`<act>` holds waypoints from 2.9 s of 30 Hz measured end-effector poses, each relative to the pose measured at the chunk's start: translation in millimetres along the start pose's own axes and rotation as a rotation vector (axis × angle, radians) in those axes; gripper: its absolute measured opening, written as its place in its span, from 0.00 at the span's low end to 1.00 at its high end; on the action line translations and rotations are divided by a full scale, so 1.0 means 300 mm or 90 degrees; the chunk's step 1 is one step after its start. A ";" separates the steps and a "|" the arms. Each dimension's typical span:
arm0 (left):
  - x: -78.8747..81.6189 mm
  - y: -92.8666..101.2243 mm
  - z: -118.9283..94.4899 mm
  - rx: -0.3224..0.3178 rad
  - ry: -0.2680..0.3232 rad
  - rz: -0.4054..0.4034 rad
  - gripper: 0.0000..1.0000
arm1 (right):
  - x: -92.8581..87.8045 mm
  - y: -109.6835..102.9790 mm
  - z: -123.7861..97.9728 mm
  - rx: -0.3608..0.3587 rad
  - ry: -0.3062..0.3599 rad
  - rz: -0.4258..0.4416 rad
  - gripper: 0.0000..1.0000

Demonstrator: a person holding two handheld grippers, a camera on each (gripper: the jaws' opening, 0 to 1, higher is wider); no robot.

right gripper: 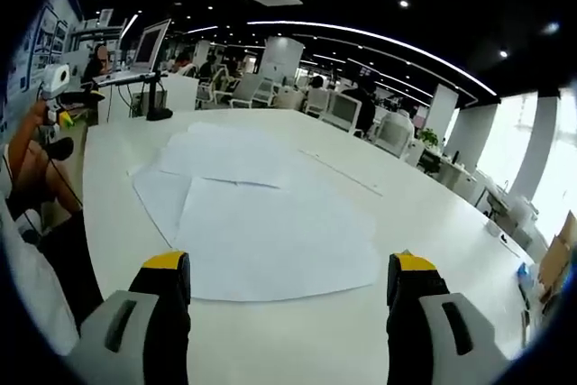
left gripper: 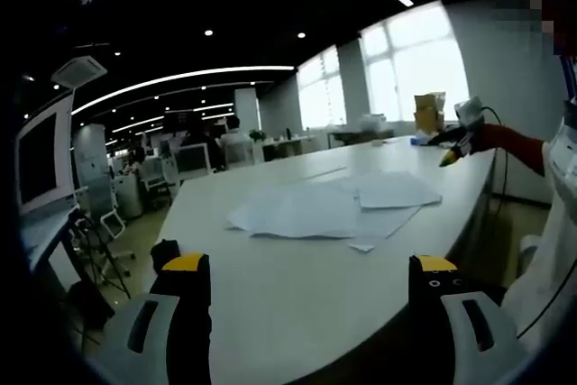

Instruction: Organize the stack of printing papers by aligning and flattening the scattered papers on the table

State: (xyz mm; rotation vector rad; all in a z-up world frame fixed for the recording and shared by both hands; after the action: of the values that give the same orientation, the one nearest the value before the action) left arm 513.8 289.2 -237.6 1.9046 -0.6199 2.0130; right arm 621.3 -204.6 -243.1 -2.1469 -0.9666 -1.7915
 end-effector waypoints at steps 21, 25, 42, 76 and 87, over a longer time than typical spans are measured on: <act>0.001 -0.002 -0.013 0.005 0.001 0.003 0.93 | 0.007 -0.015 0.025 0.014 -0.001 -0.003 0.85; 0.000 -0.004 -0.014 0.007 0.000 0.002 0.93 | 0.005 -0.020 0.033 0.017 -0.003 -0.003 0.85; -0.001 -0.007 -0.014 0.006 -0.001 0.001 0.93 | 0.008 -0.027 0.048 0.024 -0.005 -0.003 0.85; -0.006 -0.015 -0.026 0.010 -0.002 -0.002 0.93 | 0.028 -0.047 0.080 0.040 -0.003 -0.012 0.85; -0.006 -0.011 -0.026 0.010 -0.003 -0.001 0.93 | 0.032 -0.051 0.088 0.044 -0.003 -0.014 0.85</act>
State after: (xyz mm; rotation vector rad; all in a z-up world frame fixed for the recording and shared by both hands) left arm 509.0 296.1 -239.1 1.9178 -0.6049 2.0191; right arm 634.4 -175.6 -244.8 -2.1084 -1.0411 -1.7369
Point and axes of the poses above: the point that each gripper's makers call its tool centre point, and the gripper's own axes: z roughly forward along the fingers, y roughly to its right, x roughly out of its top, the point moved 4 cm from there along -z, roughly backward along the fingers, and after that the axes turned 13 degrees about y, right-handed, at the moved point
